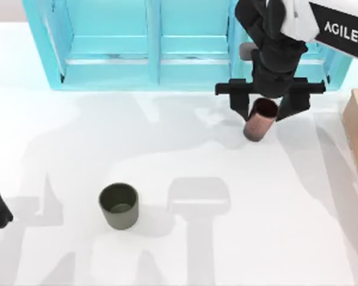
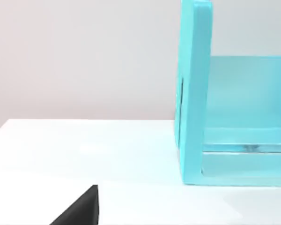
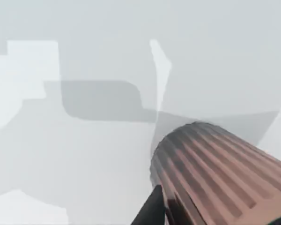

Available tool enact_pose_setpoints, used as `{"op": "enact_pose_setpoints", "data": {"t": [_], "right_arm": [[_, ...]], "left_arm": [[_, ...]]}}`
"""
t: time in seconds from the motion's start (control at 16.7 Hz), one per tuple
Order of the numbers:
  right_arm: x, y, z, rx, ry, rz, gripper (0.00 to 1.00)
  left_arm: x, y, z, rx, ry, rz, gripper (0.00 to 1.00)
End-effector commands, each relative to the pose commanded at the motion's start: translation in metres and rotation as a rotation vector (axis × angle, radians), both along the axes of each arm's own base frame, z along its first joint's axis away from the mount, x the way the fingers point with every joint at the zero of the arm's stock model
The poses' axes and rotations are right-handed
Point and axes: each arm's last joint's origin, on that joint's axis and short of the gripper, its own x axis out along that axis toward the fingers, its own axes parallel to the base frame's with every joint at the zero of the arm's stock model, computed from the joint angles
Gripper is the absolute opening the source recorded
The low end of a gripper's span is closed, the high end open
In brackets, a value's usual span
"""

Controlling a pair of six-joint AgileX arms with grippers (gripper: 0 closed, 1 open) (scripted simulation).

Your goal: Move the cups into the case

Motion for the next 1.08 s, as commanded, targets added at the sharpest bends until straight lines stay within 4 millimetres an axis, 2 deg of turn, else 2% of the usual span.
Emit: {"op": "enact_pose_setpoints", "data": {"t": [0.3, 0.9, 1.08], "right_arm": [[0.0, 0.0, 0.0, 0.0, 0.0, 0.0, 0.02], [0.0, -0.001, 0.002, 0.001, -0.001, 0.0, 0.0], [0.005, -0.027, 0.027, 0.002, -0.006, -0.008, 0.0]], "left_arm": [[0.0, 0.0, 0.0, 0.0, 0.0, 0.0, 1.0], [0.0, 0.0, 0.0, 0.0, 0.0, 0.0, 1.0], [0.0, 0.0, 0.0, 0.0, 0.0, 0.0, 1.0]]}}
